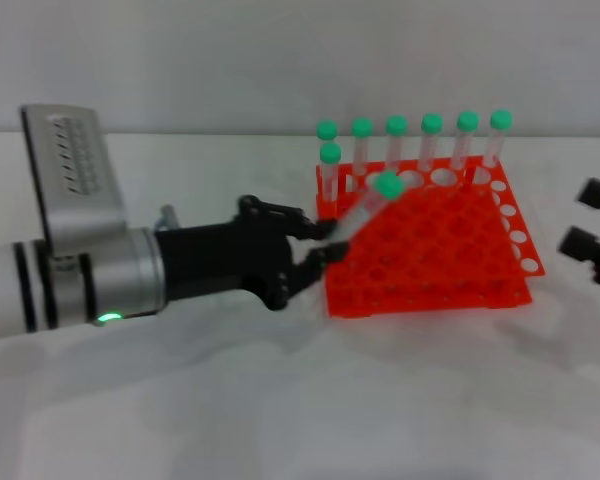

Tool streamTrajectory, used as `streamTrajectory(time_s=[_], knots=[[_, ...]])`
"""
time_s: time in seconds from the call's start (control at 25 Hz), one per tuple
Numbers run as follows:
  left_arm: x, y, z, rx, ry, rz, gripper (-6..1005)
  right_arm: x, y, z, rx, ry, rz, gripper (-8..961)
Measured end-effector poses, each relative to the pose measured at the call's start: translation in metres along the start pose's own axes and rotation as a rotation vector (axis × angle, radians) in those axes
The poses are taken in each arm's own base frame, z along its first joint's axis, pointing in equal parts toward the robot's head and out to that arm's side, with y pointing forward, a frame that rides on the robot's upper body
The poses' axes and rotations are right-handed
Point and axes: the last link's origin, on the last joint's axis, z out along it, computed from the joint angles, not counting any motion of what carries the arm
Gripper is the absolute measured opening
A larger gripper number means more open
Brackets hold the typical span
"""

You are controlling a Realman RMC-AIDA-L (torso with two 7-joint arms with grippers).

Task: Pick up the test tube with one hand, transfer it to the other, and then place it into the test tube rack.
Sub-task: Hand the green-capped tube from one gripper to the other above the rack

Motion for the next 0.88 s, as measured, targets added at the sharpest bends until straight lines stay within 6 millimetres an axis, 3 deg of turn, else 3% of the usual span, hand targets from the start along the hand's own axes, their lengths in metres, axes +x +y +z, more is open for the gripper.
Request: streamTrajectory(time_s=[0.16,0.36,0.88], knots=[[0.003,0.009,0.011,-0.042,0.020,0.022,194,0.005,0.005,0.025,-0.066,0.016,0.017,831],[0.012,0.016,0.019,-0.069,0.065,0.037,194,0.011,0.010,0.043,-0.091,0.024,0.030,813],[0.017,0.026,0.028,-0.112,0.097,0.055,193,0.021,0.018,0.056,-0.106,0.025,0.028,765]])
